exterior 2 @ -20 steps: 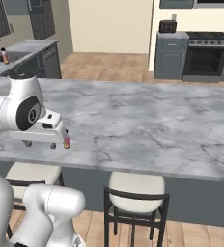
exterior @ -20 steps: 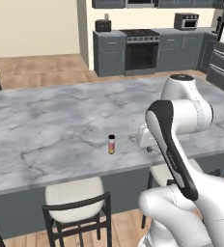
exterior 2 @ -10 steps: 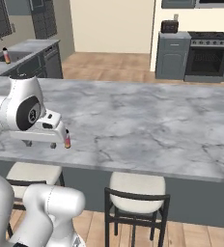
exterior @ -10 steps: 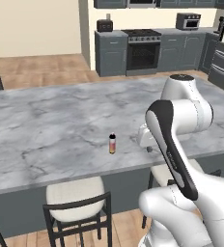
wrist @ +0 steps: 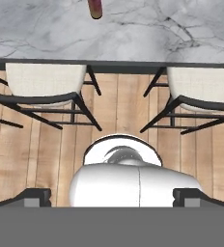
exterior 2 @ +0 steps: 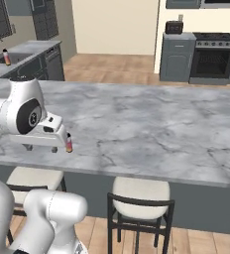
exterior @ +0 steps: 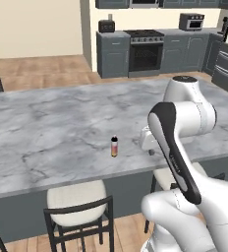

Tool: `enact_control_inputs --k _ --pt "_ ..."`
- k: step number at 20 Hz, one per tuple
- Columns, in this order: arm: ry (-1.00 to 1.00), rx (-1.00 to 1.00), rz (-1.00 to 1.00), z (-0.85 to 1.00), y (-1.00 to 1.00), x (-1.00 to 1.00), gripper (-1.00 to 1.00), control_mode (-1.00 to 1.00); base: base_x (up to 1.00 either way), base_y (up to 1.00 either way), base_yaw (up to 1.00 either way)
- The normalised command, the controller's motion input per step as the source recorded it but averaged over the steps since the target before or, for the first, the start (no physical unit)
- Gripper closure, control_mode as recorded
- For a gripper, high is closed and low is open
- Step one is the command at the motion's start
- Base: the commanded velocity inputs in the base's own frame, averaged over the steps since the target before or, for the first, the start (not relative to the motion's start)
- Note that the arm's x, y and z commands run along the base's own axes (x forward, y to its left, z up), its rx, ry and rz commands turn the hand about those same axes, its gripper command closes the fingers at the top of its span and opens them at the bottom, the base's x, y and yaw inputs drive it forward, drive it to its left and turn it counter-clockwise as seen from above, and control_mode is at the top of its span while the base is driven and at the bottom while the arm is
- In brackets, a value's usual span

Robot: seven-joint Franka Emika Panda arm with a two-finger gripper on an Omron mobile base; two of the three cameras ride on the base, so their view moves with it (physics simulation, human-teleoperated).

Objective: Place the large bottle from the dining counter next to the other large bottle outside the sink, and place the small bottle from the dining counter next to the other small bottle inside the sink.

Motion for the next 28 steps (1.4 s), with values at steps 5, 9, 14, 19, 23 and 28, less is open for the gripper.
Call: enact_control_inputs --k 5,9,14,19,23,28 --pt "0.0 0.0 0.0 0.0 0.31 0.58 -1.0 -1.0 0.0 0.0 0.0" --pt "0.04 -0.01 0.02 0.02 0.02 0.54 -1.0 -1.0 0.0 0.0 0.0" --pt "0.18 0.0 0.0 0.03 0.01 0.77 -1.0 -1.0 0.0 0.0 0.0" --pt "0.08 0.0 0.0 0.04 0.16 0.04 -1.0 -1.0 0.0 0.0 0.0" --pt "0.02 0.0 0.0 0.01 0.12 0.0 -1.0 -1.0 0.0 0.0 0.0" --pt "0.0 0.0 0.0 0.0 0.0 0.03 -1.0 -1.0 0.0 0.0 0.0"
